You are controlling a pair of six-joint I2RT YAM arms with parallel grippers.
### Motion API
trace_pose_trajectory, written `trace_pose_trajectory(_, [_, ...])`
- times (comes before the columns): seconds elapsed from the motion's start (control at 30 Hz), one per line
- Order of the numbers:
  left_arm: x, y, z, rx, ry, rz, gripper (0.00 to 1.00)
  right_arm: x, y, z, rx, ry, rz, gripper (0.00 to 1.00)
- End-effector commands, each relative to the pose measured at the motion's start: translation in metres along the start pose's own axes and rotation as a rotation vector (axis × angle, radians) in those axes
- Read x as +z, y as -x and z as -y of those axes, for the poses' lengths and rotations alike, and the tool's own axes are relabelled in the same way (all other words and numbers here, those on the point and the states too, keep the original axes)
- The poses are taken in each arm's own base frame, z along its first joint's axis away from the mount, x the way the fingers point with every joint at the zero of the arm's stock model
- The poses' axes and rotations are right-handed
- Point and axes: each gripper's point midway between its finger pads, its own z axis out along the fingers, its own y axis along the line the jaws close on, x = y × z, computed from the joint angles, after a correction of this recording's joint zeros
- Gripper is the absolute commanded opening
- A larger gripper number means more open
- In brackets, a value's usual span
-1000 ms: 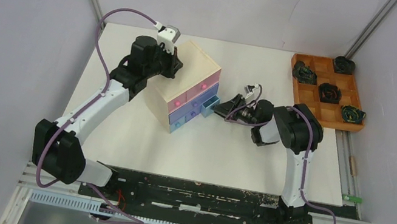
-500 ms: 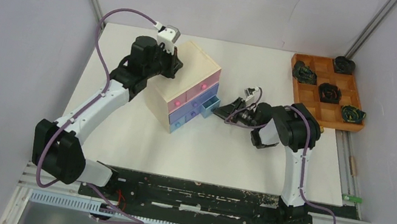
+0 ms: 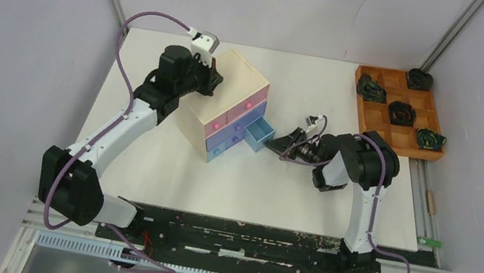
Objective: Organize the makeup
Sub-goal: Open the drawer in the storage box.
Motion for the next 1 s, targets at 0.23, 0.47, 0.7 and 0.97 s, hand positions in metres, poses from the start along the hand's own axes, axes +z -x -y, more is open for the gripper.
trace_pose_trajectory(0.23, [-0.020, -0.150, -0.019, -0.050, 0.086, -0.500, 0.03, -0.029, -0.019, -0.005, -0.060, 0.005, -0.025, 0.14])
trace_pose_trajectory(0.47, [-0.020, -0.149, -0.018, -0.050, 0.081, -0.499, 0.03, -0.034, -0.017, 0.001, -0.067, -0.056, -0.021, 0.36])
trace_pose_trajectory(0.7, [-0.019, -0.152, -0.019, -0.051, 0.081, -0.505, 0.03, -0.041, -0.010, -0.017, -0.139, -0.091, -0.030, 0.53])
trace_pose_trajectory(0.97, [-0.016, -0.146, -0.017, -0.053, 0.075, -0.490, 0.06, -0.073, -0.007, -0.032, -0.200, -0.286, -0.016, 0.55])
